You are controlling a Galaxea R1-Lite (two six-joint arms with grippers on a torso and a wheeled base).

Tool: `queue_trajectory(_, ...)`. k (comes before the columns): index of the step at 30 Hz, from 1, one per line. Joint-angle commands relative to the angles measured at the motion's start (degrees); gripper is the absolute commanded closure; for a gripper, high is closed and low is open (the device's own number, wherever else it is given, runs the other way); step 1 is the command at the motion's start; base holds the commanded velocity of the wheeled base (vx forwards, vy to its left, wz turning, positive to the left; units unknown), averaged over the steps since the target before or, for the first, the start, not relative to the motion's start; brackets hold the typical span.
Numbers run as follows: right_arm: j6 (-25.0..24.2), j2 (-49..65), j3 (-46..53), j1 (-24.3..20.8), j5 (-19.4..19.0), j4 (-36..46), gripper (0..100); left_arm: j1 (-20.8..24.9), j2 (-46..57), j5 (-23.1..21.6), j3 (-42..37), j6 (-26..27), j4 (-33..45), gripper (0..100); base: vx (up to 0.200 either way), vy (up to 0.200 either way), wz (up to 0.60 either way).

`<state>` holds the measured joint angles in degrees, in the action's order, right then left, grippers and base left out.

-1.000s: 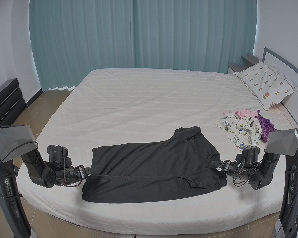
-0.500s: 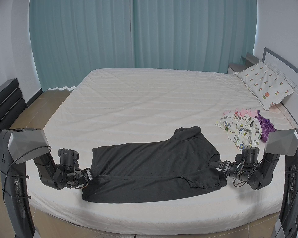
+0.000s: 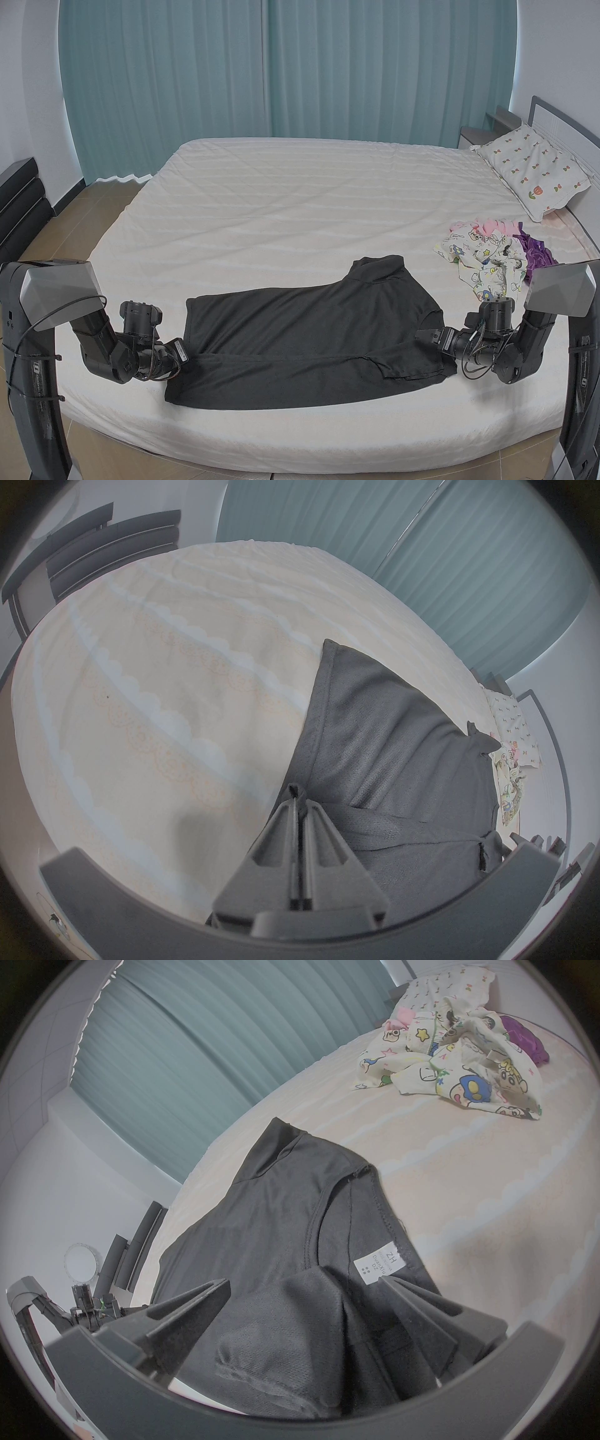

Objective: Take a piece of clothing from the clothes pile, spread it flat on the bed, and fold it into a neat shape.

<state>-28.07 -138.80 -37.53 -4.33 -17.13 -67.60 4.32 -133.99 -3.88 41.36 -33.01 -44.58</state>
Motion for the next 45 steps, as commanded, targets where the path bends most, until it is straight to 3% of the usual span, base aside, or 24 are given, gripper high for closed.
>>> queue_trajectory(1,0.7,-1.6,-1.0,-0.7,0.0,0.4,0,0.0,-0.1,0.0,-0.1,0.0,0.0,100,0.000,0.000,0.00)
queue_trajectory(2,0.7,-1.8,-1.0,-0.8,0.0,0.4,0,0.0,-0.1,0.0,-0.1,0.0,0.0,100,0.000,0.000,0.00)
queue_trajectory(3,0.9,-2.1,-1.0,-0.8,0.0,0.4,100,0.0,-0.1,0.0,-0.1,0.0,0.0,100,0.000,0.000,0.00)
queue_trajectory(14,2.5,-2.2,-1.9,0.2,-0.1,-0.1,100,0.0,-0.2,0.2,-0.1,0.1,0.1,100,0.000,0.000,0.00)
queue_trajectory(22,2.1,-1.7,-3.6,1.0,-0.2,-0.5,100,1.0,-0.6,4.1,0.1,0.3,0.2,100,0.000,0.000,0.00)
queue_trajectory(32,2.1,-3.0,-3.7,0.6,-0.2,-1.6,100,1.3,-0.7,4.3,0.2,0.6,0.3,100,0.000,0.000,0.00)
queue_trajectory(33,2.1,-3.1,-3.7,0.6,-0.2,-1.6,0,1.3,-0.7,4.3,0.2,0.5,0.4,100,0.000,0.000,0.00)
queue_trajectory(34,2.2,-3.1,-3.6,0.5,-0.2,-1.6,0,1.3,-0.7,4.3,0.2,0.5,0.4,100,0.000,0.000,0.00)
queue_trajectory(35,2.2,-3.1,-3.5,0.5,-0.2,-1.6,0,1.3,-0.7,4.3,0.2,0.5,0.4,0,0.000,0.000,0.00)
queue_trajectory(41,1.4,-1.8,-3.7,0.9,-0.1,-1.9,0,1.3,-0.4,4.2,0.1,0.1,0.5,0,0.000,0.000,0.00)
queue_trajectory(45,-3.7,2.6,-2.7,2.1,0.1,-2.0,0,0.9,0.0,4.1,-0.1,-0.1,0.3,0,0.000,0.000,0.00)
